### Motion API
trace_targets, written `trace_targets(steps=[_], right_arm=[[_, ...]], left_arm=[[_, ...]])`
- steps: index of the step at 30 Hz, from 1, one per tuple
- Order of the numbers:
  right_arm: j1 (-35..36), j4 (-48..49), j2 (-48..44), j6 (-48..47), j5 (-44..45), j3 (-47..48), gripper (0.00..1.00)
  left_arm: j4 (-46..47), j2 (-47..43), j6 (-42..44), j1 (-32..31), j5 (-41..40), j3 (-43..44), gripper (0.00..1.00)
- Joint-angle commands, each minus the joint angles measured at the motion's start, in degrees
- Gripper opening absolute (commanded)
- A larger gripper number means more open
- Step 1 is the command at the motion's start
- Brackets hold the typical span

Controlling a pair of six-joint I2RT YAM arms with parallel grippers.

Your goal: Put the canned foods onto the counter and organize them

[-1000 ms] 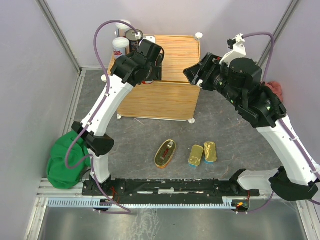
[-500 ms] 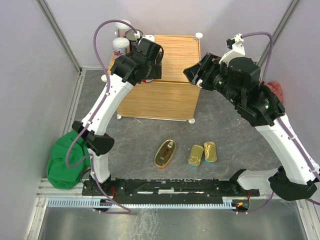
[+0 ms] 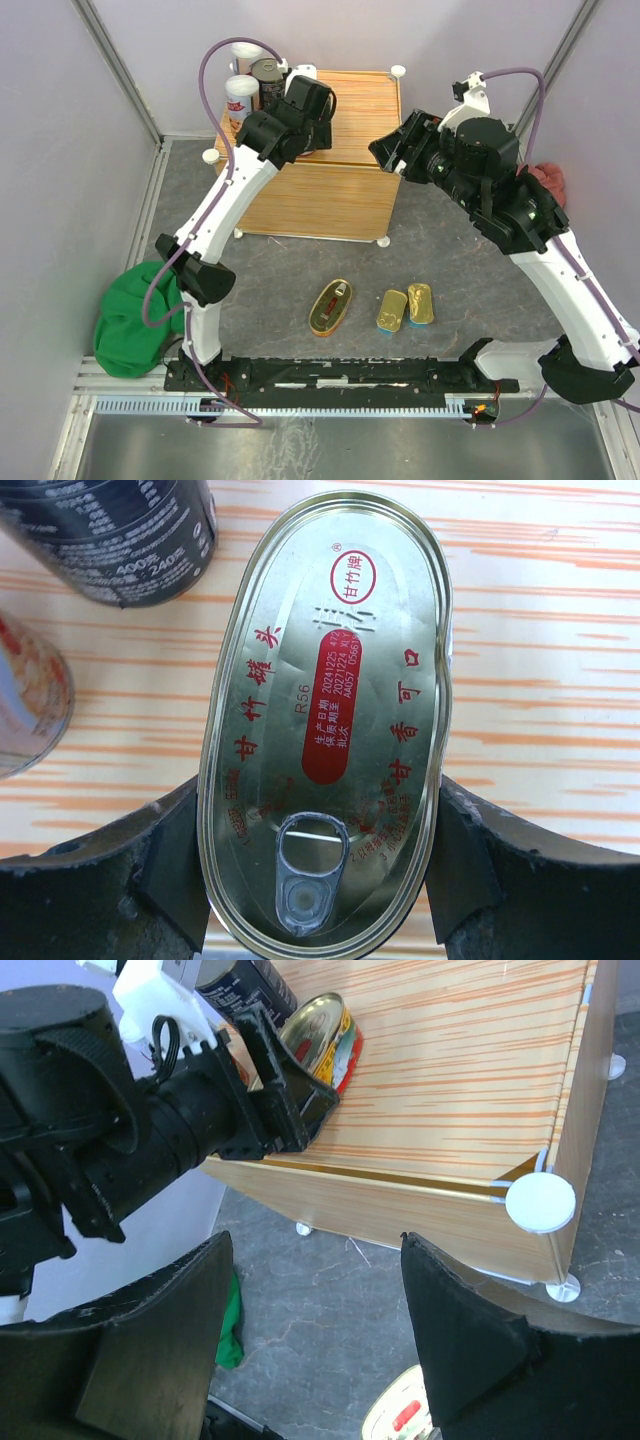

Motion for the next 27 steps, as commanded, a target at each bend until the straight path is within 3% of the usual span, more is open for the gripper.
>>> trace_targets(steps=[1,17,20,22,23,27], right_arm=[[-0.22,3.28,-2.76,-1.12,-0.95,-1.71,0.76],[-0.18,3.37,-7.14,-2.48,-1.91,-7.23,0.76],[-0.25,3.23,-7.31,-2.69,-1.83,-7.62,0.76],[-0.25,3.25,-7.36,-2.76,-1.89,-7.82,0.76],[-0.2,3.2,-7.31,-2.72,-1.9,-7.87,0.76],[-0.23,3.21,-7.19,-2.82,-1.84,-7.79,0.76]], left_arm=[[8.01,1.71,0.86,0.62,-2.72,0.69,0.69],[14.99,7.32,-0.23,2.61,-5.35,0.56,0.75],[15.28,7.5,-0.58,3.01,-4.82,0.52,0.81],[15.12,7.3,-0.74,3.03,-4.3,0.41,0.97],[15.18,7.14,-0.84,3.04,-4.06,0.16,1.0],[16.29,5.79,-0.77,3.04,-3.25,-1.56,0.99]])
